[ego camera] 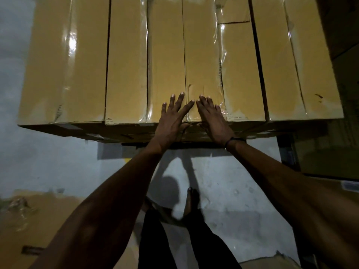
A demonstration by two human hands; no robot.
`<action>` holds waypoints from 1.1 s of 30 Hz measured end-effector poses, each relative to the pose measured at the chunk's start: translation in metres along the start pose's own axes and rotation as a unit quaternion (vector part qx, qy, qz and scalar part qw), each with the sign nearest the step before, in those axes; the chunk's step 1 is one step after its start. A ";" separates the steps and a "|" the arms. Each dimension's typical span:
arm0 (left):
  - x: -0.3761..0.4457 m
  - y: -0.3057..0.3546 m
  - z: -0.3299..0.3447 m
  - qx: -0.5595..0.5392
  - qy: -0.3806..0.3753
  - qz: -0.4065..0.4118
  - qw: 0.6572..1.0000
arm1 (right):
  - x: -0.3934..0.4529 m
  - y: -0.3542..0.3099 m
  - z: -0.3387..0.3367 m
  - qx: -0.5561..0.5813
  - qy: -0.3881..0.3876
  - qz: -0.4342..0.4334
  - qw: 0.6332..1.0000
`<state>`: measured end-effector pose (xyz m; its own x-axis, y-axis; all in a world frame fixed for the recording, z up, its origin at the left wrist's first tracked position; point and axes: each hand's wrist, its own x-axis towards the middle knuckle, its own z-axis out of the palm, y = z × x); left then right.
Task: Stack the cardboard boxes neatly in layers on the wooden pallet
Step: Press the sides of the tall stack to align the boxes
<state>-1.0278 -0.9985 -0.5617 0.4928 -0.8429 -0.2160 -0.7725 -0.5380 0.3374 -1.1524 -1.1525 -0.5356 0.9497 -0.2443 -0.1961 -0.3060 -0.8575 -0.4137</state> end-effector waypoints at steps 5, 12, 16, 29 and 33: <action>-0.001 0.002 -0.002 -0.001 0.000 -0.004 1.000 | 0.002 0.001 0.000 -0.008 -0.009 -0.004 1.000; -0.008 0.012 -0.033 0.021 -0.040 -0.007 0.999 | -0.004 -0.016 -0.032 -0.014 -0.039 0.032 0.999; -0.027 0.016 -0.072 -0.035 -0.010 -0.028 0.999 | -0.018 -0.031 -0.066 0.020 -0.001 0.039 0.999; -0.191 0.020 -0.169 -0.290 0.262 -0.208 0.897 | -0.082 -0.131 -0.154 0.173 0.045 0.046 0.983; -0.235 0.001 -0.184 -0.301 0.291 -0.240 0.876 | -0.092 -0.169 -0.150 0.198 0.045 0.040 0.978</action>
<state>-1.0710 -0.8009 -0.3415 0.9587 -0.2836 -0.0206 -0.1560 -0.5850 0.7959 -1.1782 -1.0526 -0.3140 0.9178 -0.3587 -0.1702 -0.3653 -0.5951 -0.7158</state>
